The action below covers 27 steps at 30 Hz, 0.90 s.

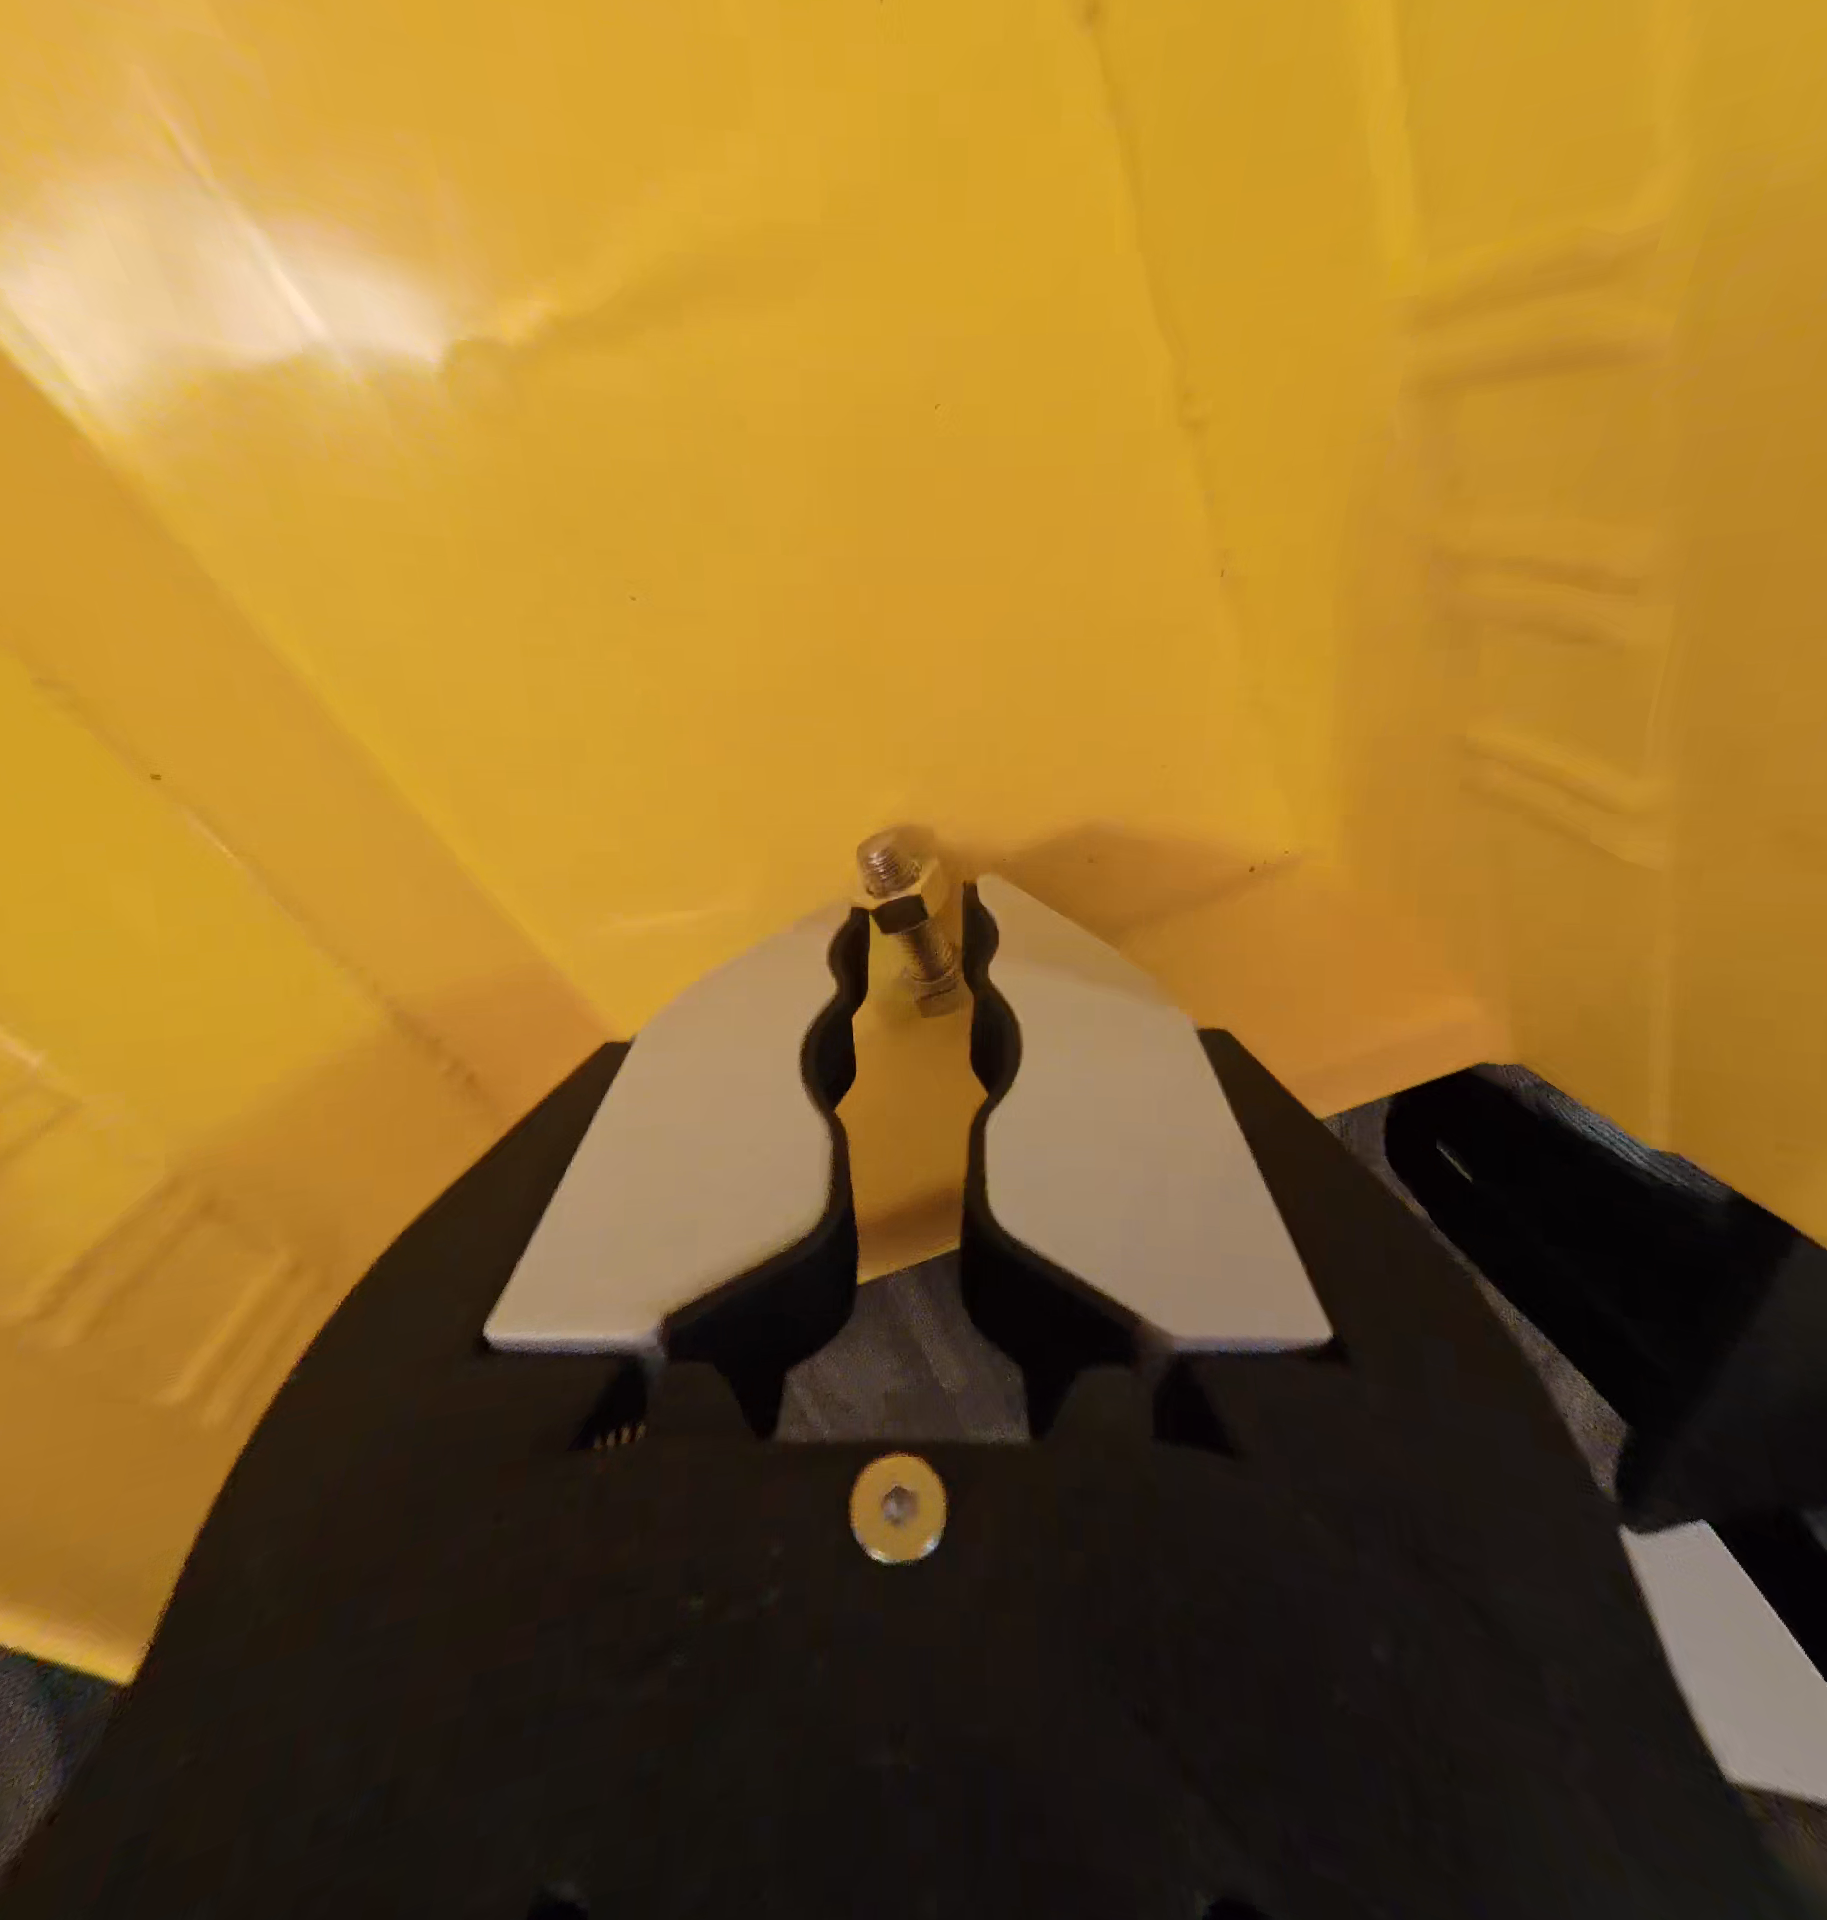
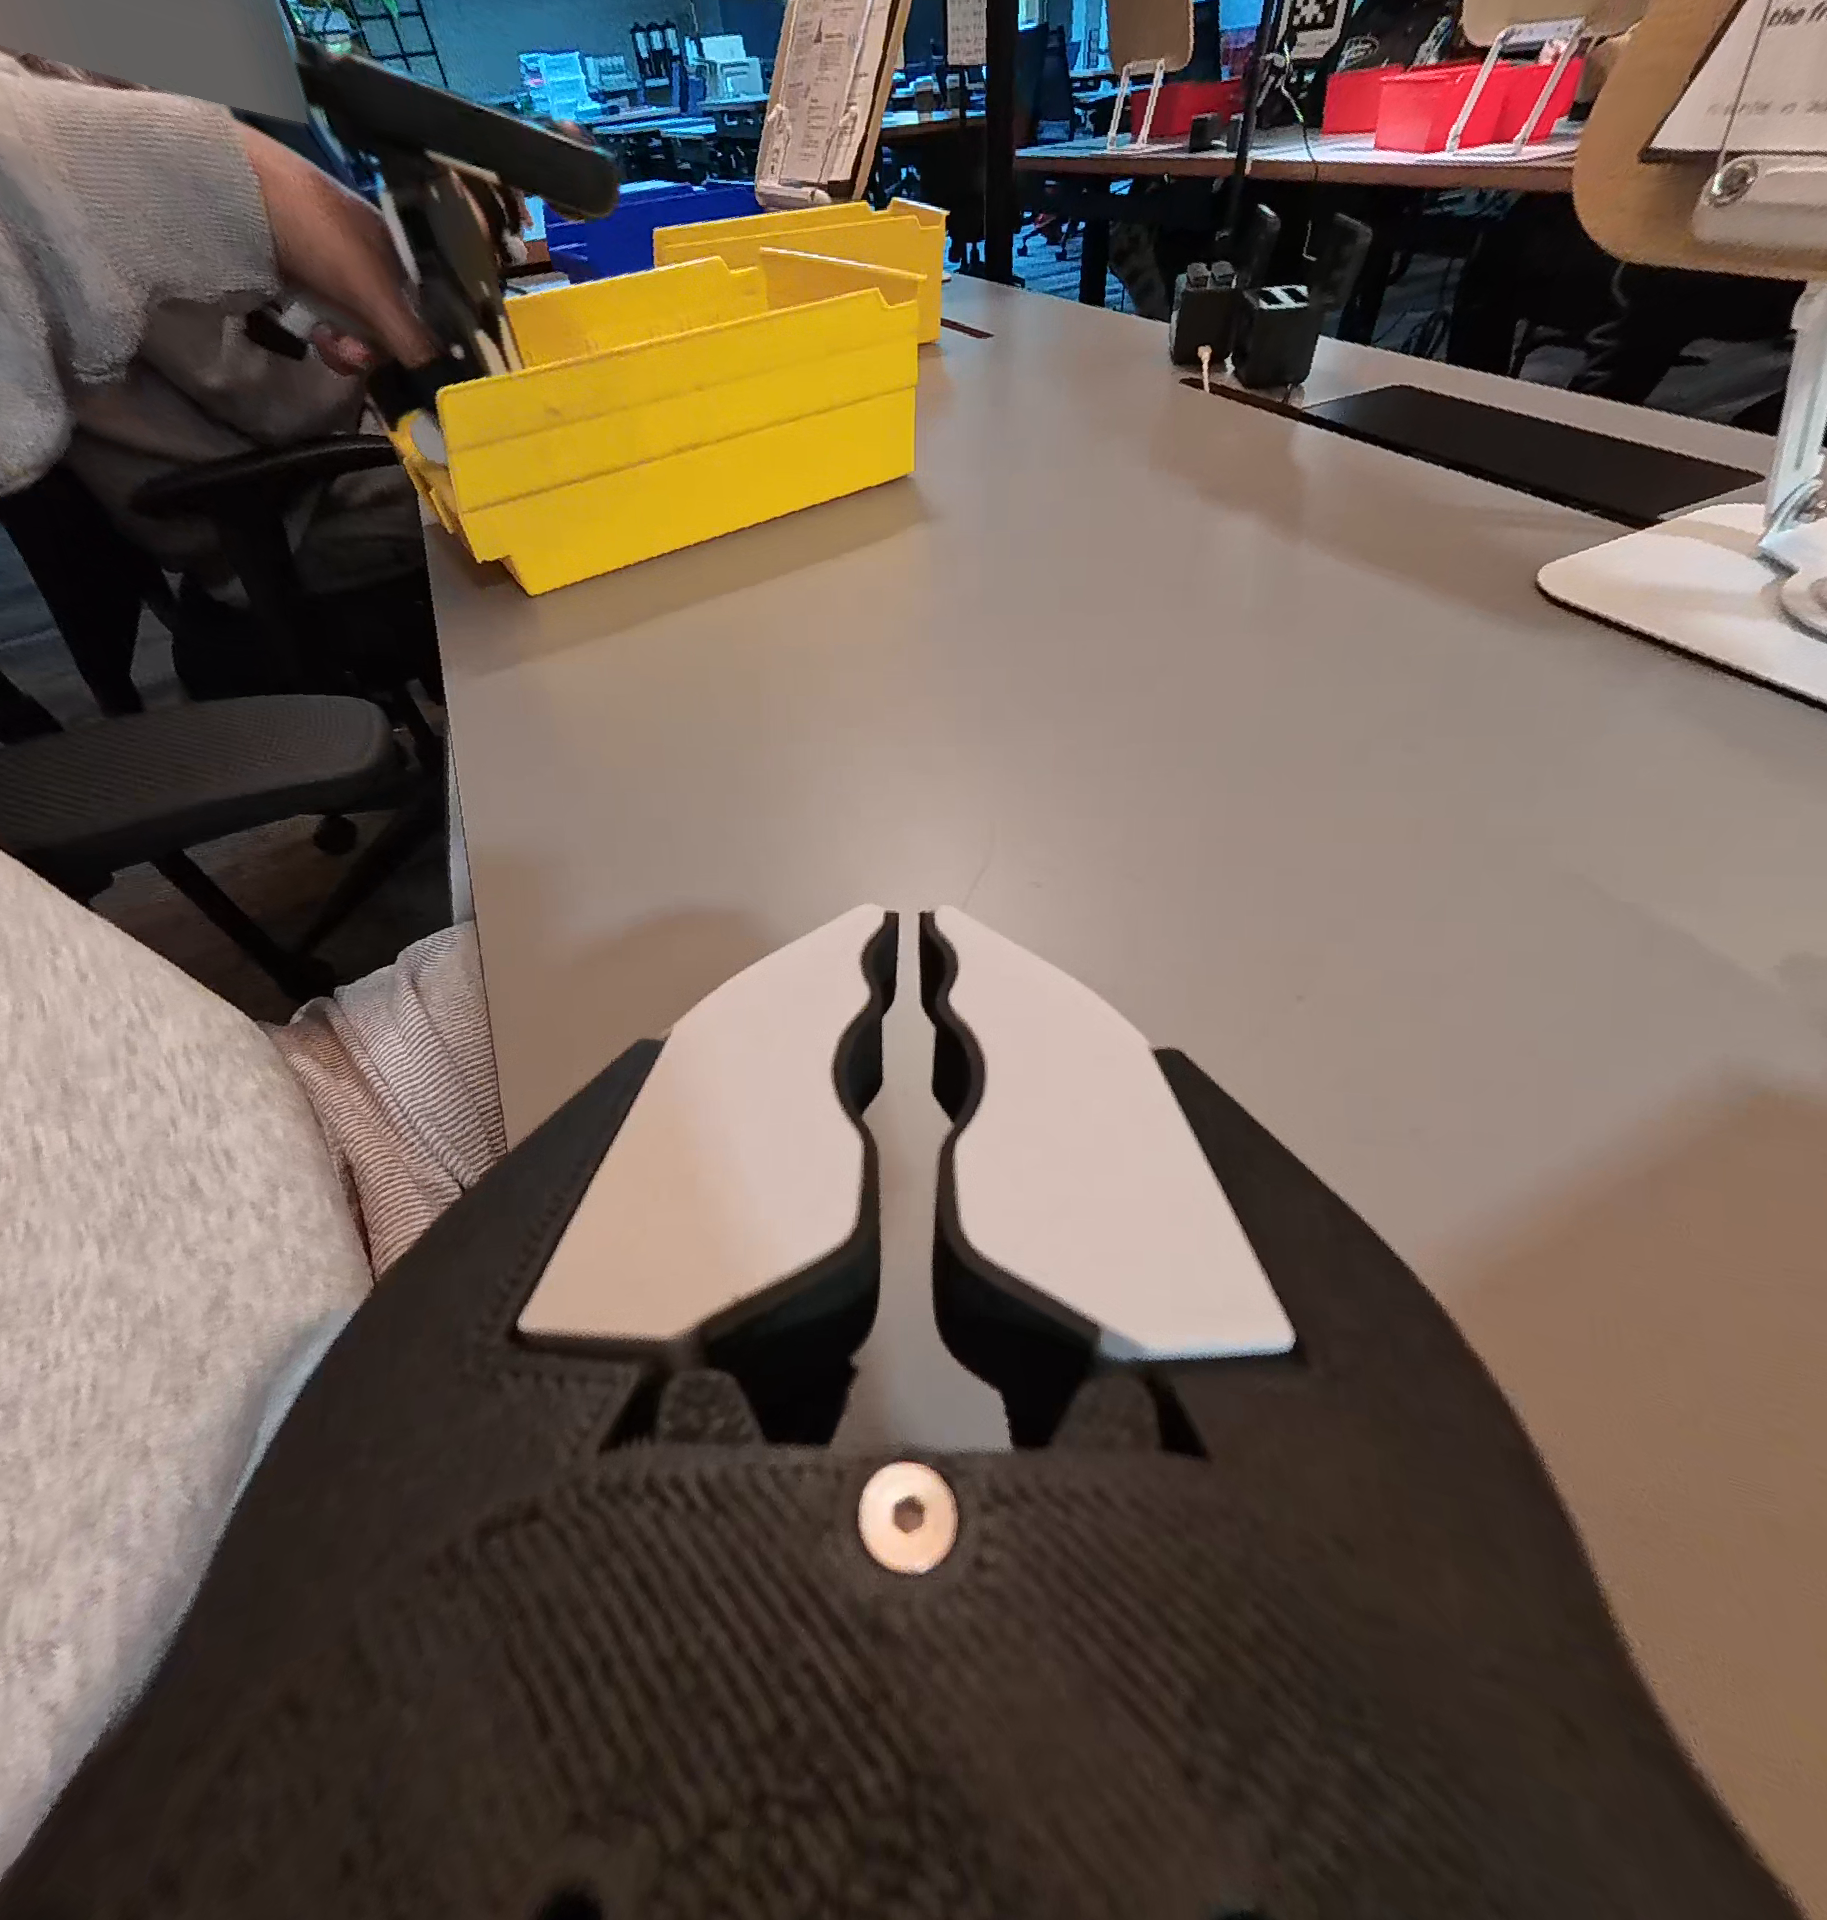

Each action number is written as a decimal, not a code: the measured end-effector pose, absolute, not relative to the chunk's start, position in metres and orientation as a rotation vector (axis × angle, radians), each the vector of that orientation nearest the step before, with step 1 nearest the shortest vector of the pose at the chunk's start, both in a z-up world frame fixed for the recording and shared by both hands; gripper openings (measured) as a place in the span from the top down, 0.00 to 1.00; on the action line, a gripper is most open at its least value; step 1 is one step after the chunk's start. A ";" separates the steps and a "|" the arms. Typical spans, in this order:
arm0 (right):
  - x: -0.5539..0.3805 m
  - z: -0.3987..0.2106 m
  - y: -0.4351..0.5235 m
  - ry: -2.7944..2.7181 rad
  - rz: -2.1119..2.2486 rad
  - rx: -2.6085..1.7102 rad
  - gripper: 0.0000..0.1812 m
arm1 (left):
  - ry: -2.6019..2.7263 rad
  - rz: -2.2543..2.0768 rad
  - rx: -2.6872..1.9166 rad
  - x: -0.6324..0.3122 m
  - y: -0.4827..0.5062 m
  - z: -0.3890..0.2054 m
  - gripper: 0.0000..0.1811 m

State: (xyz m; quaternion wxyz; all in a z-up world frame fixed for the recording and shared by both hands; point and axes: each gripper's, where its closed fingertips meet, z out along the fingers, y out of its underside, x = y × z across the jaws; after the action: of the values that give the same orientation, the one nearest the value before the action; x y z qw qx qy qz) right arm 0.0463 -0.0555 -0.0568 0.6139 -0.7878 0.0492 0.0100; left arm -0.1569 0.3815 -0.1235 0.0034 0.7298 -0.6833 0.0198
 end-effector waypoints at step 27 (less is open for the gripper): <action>0.041 -0.052 -0.056 0.101 0.072 -1.800 0.98 | -2.017 -0.015 2.189 -0.167 0.391 -0.131 0.73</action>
State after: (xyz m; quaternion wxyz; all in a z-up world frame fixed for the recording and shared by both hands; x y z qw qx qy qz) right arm 0.0405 -0.0560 -0.0517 0.6198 -0.7829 0.0440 0.0313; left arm -0.1668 0.3911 -0.1305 0.0825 0.7329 -0.6753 -0.0051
